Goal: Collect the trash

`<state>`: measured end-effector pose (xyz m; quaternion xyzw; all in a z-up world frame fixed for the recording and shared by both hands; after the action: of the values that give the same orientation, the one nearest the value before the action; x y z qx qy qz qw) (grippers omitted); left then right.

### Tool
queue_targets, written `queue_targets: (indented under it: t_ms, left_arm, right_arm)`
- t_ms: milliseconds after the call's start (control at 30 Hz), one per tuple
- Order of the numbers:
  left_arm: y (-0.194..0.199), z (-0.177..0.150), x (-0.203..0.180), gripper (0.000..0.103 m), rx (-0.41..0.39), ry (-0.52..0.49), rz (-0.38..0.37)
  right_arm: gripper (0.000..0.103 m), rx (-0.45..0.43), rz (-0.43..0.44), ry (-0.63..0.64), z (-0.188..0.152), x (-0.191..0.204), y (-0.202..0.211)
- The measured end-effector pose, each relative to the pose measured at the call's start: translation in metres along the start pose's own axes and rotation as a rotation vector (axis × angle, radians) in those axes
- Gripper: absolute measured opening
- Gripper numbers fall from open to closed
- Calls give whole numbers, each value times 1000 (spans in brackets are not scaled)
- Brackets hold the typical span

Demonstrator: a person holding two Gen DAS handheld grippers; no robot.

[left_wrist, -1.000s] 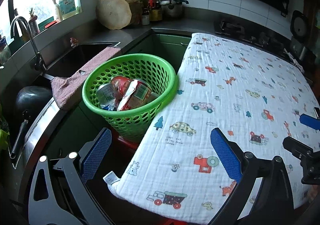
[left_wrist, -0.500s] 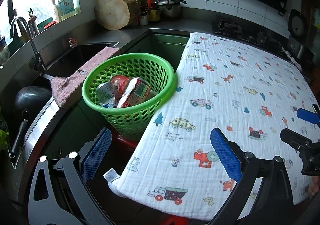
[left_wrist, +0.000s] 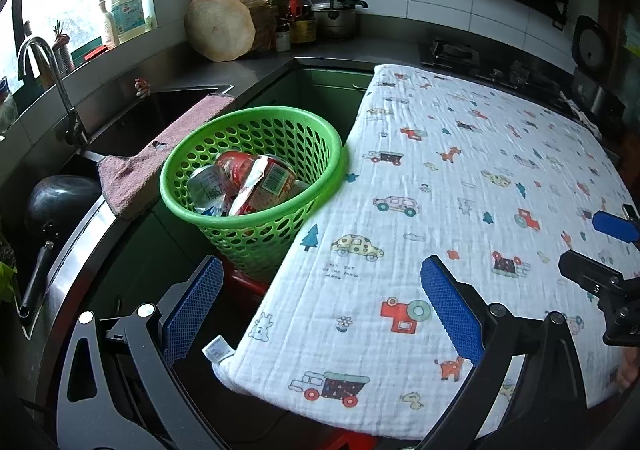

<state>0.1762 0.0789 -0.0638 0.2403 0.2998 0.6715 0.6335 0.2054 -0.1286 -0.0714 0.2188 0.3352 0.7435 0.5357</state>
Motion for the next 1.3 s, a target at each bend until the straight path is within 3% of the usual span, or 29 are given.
queue_targets:
  t_ms: [1300]
  left_arm:
    - [0,4,-9,98,-10,-32,12]
  right_arm:
    - [93,-13,4,-4,-1,-3,3]
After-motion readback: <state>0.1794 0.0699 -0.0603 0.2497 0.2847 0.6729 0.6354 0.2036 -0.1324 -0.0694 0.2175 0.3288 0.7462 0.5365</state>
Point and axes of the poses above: each gripper's, at about its wrist camera, not at the fingertips, and y roughly against the way its jaws point, x to its left, z to its top, the point moved 8 cm from there along -y, roughly the way its jaws point, and after that the axes turned 8 degrees about -z, right-handed, at the moved point
